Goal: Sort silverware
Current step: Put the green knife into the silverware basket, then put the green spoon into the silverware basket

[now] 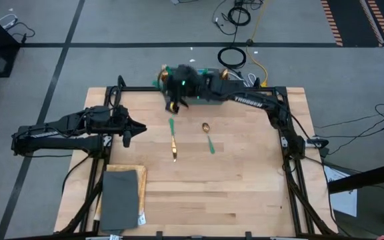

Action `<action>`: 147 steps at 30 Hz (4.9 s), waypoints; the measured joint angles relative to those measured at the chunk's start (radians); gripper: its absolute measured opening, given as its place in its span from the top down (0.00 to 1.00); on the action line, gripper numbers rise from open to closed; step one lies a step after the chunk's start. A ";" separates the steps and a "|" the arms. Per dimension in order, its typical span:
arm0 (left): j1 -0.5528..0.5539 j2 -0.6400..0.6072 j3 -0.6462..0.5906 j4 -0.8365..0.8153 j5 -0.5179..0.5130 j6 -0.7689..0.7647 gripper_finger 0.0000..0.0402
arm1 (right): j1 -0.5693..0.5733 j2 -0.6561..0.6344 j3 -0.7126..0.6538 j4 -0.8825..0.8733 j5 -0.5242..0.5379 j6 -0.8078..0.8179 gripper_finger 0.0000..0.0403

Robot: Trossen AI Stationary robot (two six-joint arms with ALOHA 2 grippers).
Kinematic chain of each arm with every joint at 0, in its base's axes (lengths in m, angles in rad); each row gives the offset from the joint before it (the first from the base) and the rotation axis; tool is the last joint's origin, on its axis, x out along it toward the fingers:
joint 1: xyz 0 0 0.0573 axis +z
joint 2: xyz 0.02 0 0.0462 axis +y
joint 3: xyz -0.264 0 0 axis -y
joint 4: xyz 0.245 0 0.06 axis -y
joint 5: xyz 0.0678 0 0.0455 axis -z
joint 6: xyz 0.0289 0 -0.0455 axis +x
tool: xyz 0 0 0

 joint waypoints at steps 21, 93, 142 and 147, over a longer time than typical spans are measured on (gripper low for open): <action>0.000 0.000 0.000 0.000 -0.028 -0.002 0.78 | -0.199 -0.010 0.064 0.290 -0.052 -0.060 1.00; 0.000 0.004 0.000 -0.023 -0.262 -0.001 0.78 | -0.308 -0.136 -1.127 1.453 -0.233 0.288 0.99; 0.000 0.005 0.000 -0.023 -0.132 0.000 0.78 | 0.131 -0.445 -0.905 -0.085 0.130 0.759 0.67; 0.000 0.005 0.000 -0.024 -0.128 0.000 0.78 | 0.130 -0.388 -0.905 -0.101 0.129 0.839 0.67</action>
